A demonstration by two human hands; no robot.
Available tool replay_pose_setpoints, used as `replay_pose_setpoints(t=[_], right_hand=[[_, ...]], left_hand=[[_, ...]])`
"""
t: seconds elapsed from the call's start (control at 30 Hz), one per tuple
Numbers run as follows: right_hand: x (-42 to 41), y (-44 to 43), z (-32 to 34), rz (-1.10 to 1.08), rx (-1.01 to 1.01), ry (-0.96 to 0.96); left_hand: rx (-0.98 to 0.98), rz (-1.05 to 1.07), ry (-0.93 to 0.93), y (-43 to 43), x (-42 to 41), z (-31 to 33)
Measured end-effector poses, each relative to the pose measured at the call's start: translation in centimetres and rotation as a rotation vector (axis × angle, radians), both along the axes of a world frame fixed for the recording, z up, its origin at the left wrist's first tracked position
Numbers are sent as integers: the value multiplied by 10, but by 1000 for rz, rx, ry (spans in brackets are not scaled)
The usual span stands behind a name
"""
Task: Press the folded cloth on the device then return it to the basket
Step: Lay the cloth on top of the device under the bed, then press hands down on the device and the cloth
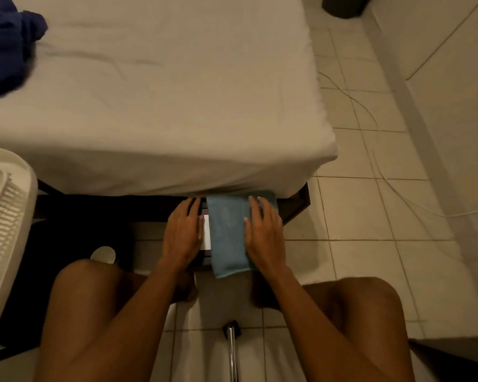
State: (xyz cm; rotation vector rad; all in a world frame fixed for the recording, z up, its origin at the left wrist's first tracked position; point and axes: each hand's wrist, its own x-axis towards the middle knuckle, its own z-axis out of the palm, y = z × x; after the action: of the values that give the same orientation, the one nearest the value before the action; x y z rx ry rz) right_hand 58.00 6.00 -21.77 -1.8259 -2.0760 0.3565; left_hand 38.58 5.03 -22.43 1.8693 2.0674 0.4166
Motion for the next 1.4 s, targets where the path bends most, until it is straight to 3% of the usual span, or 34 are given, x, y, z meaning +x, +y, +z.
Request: replay_pose_setpoints(t=[0.13, 0.33, 0.7, 0.83, 1.4], right_hand=[[-30, -10, -17, 138, -115, 62], [-28, -9, -26, 171, -159, 8], [-15, -17, -31, 104, -175, -46], [-26, -8, -29, 145, -157, -39], [-20, -19, -29, 81, -180, -118]], left_hand=[[-14, -62, 9, -12, -3, -21], [20, -26, -43, -14, 7, -38], [56, -37, 68, -17, 12, -43], [33, -126, 57, -13, 12, -43], [0, -160, 13, -12, 14, -39]])
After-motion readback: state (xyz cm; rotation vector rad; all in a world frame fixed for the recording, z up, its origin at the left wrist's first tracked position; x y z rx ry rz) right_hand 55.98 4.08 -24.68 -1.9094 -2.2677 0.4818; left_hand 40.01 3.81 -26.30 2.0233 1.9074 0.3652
